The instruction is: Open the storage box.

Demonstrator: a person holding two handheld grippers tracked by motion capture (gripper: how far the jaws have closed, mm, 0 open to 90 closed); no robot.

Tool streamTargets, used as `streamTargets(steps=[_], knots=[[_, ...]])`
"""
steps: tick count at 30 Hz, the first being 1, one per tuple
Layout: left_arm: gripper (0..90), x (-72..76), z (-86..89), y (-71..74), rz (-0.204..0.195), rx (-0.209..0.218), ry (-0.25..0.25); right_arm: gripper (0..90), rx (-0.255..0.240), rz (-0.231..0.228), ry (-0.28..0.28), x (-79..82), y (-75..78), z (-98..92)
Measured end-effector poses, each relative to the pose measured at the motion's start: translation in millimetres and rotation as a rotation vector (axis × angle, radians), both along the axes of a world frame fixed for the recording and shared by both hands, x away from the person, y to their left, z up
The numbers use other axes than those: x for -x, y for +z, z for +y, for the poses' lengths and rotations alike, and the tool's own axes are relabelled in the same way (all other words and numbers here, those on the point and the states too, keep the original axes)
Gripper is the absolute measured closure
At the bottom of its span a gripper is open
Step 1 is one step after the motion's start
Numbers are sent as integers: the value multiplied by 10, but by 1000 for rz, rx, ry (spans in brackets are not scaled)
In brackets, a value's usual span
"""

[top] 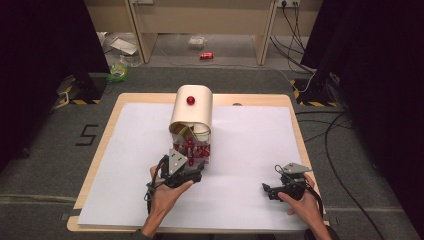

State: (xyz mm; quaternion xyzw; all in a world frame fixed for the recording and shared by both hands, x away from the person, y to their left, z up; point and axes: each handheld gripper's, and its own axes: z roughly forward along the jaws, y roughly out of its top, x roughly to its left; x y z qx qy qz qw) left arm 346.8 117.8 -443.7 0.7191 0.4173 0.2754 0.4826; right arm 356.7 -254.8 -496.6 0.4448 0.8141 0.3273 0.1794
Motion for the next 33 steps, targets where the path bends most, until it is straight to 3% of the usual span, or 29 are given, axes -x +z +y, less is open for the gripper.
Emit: streamTargets(steps=[8, 15, 30, 33], knots=[[237, -123, -31, -79, 41, -12, -32, 2, 0, 0, 0, 0, 0, 0], [250, -134, -11, -71, 70, -18, -50, 2, 0, 0, 0, 0, 0, 0], [278, 10, 52, -59, 82, -4, -79, 2, 1, 0, 1, 1, 0, -1], [284, 59, 66, -67, 103, 7, -92, 2, 1, 0, 2, 0, 0, -2]])
